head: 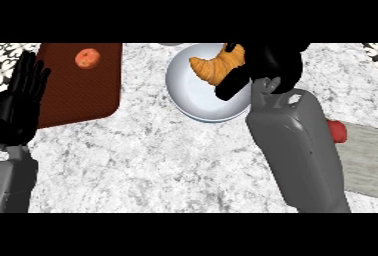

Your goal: Pick the croissant from the placemat and place it in the bowl

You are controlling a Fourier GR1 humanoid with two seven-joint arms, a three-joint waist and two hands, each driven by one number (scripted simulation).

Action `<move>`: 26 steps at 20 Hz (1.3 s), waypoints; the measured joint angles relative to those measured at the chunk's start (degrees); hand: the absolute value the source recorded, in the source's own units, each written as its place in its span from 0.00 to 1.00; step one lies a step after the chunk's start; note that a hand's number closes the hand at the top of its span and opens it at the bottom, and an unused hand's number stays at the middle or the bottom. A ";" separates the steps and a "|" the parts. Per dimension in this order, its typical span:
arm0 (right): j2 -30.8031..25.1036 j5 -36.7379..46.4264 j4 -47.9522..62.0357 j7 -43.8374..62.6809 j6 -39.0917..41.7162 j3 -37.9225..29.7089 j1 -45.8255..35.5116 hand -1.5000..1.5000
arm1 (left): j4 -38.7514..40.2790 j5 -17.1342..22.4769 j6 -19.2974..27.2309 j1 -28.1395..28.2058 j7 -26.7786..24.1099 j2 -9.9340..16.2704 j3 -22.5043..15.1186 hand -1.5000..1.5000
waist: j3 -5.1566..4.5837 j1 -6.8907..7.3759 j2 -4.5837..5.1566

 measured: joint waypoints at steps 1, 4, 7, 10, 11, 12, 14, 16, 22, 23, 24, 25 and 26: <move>0.05 0.94 2.23 -0.37 -1.49 0.57 0.32 1.00 | -0.41 0.32 -0.41 0.55 -0.02 0.15 0.17 0.50 | 0.00 0.08 -0.01; 0.14 2.12 8.79 -0.55 -6.68 0.41 0.98 1.00 | -0.76 0.33 -0.05 0.44 0.54 -0.19 0.05 0.50 | 0.03 0.19 0.05; 0.18 1.46 13.11 -0.14 -12.72 -0.05 1.77 0.00 | -1.34 0.33 -0.01 0.81 0.32 -0.39 0.01 0.50 | 0.04 0.22 0.01; 0.23 -1.10 17.66 -1.96 -20.23 -0.50 2.92 0.00 | -1.01 -0.65 0.64 0.05 0.62 -0.87 -0.87 0.50 | 0.07 0.26 0.12; 0.24 -2.16 18.54 -3.00 -23.03 -0.68 3.64 0.00 | -0.93 -0.63 0.54 0.05 0.57 -0.79 -0.82 0.50 | 0.08 0.30 0.14; 0.26 -3.41 19.04 -3.60 -26.07 -0.15 4.24 0.00 | -1.06 -0.49 0.40 0.26 0.52 -0.98 -0.92 0.50 | 0.09 0.42 0.13; 0.29 -5.52 20.20 -4.96 -31.55 0.08 3.91 0.00 | -0.83 -0.26 0.28 0.07 0.57 -0.87 -0.68 0.50 | 0.10 0.56 0.14; 0.31 -5.99 21.63 -7.06 -36.63 -0.41 2.95 0.00 | -1.09 -0.05 0.24 -0.23 1.10 -0.58 -0.45 0.50 | 0.10 0.60 0.14; -0.18 -2.12 20.50 -11.49 -49.36 -2.98 4.19 0.00 | -0.85 -0.26 0.14 0.99 0.15 -0.09 0.33 0.50 | 0.07 -0.48 -0.12; -0.25 -1.32 19.05 -11.45 -50.69 -3.21 5.52 0.00 | -1.10 -0.12 -0.06 1.87 -0.14 -0.13 0.48 0.50 | 0.07 -0.73 -0.25; -0.37 -0.63 17.98 -11.60 -52.03 -3.59 6.59 0.00 | -0.93 -0.35 0.24 1.76 -0.24 -0.31 0.42 0.50 | 0.07 -0.97 -0.29; -0.93 -0.34 16.86 -11.66 -52.84 -4.38 7.50 0.00 | -1.04 -0.19 0.08 2.13 -0.33 -0.32 0.53 0.50 | 0.06 -1.10 -0.33; -1.55 -0.19 15.15 -11.45 -53.08 -5.09 8.50 0.00 | -1.29 0.01 0.13 2.13 0.08 -0.12 0.83 0.50 | 0.07 -1.29 -0.40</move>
